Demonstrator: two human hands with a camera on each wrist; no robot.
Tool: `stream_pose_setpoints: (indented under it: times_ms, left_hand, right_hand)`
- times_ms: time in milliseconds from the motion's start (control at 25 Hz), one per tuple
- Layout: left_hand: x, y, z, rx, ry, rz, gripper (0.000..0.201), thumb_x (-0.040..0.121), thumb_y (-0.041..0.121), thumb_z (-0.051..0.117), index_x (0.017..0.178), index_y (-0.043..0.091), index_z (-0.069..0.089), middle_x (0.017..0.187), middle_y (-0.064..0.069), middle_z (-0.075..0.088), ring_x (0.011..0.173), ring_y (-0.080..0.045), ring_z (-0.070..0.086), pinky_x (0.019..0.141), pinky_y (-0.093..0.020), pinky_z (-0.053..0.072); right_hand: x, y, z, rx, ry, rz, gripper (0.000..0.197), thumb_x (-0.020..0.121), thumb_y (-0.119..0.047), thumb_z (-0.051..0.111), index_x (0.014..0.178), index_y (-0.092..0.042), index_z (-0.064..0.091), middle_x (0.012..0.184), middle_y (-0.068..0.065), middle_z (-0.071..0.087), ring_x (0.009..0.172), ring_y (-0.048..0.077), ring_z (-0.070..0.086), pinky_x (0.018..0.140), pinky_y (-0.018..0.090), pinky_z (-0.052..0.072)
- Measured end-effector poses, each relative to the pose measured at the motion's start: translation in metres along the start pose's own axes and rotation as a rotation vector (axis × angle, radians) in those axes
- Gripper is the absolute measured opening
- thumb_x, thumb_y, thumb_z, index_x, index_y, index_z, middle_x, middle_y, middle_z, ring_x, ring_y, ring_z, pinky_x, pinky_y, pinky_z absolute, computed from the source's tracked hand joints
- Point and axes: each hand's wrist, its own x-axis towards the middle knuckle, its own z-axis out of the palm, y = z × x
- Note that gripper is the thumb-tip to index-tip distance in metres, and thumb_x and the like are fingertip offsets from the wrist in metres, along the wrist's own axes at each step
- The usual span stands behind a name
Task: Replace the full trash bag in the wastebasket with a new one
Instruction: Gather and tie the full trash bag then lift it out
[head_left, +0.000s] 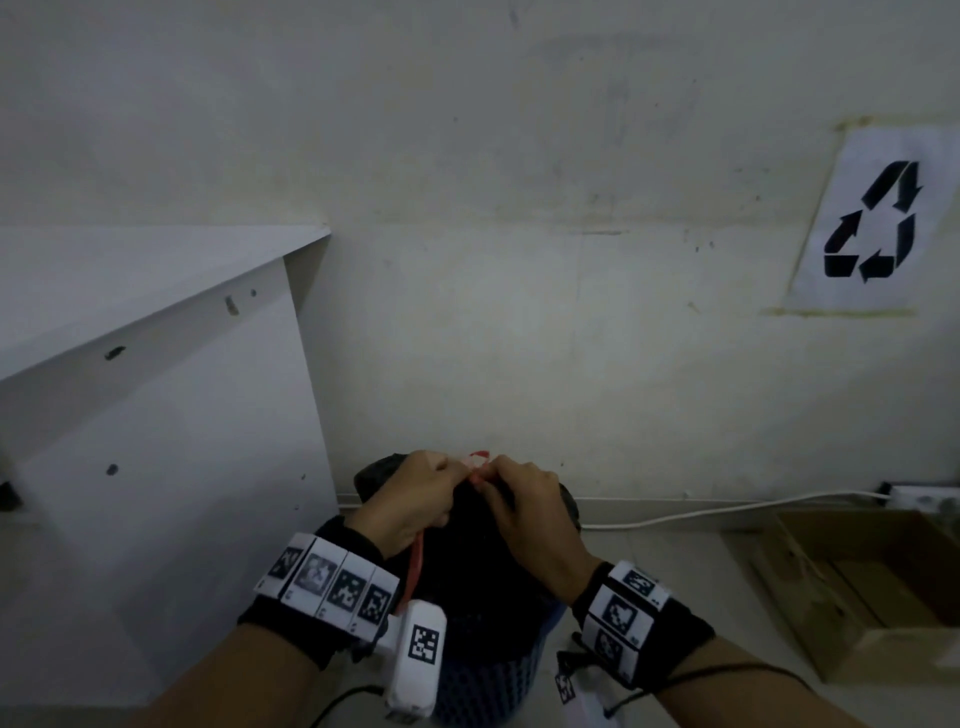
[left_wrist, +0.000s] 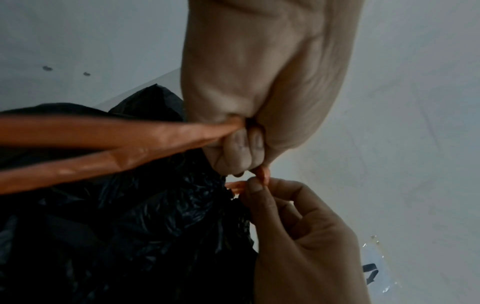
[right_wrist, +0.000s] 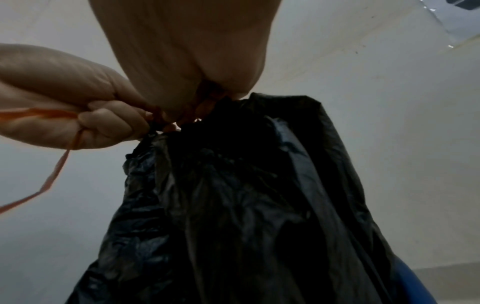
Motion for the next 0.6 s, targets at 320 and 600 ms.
stream_pose_setpoints:
  times_ms: [320,600]
  left_hand:
    - [0.019,-0.051,-0.046,0.251,0.276,0.359,0.019,0.081,0.018,0.076,0.089,0.016,0.059,0.072,-0.002,0.048,0.063,-0.014,0.047,0.062,-0.025,0.041]
    - [0.010,-0.055,-0.026,0.231,0.192,0.511,0.010,0.089,0.010,0.063,0.083,0.015,0.057,0.072,0.001,0.053,0.066,-0.009,0.051,0.067,-0.025,0.043]
  right_hand:
    - [-0.005,0.045,-0.017,-0.125,-0.086,0.171,0.011,0.093,-0.033,0.058,0.084,-0.028,0.054,0.074,-0.013,0.050,0.082,0.024,0.054,0.070,0.035,0.034]
    - [-0.001,0.019,-0.011,-0.547,-0.355,0.096,0.069,0.077,-0.075,0.046,0.131,-0.032,0.049,0.121,-0.005,0.063,0.109,0.024,0.053,0.085,0.040,0.028]
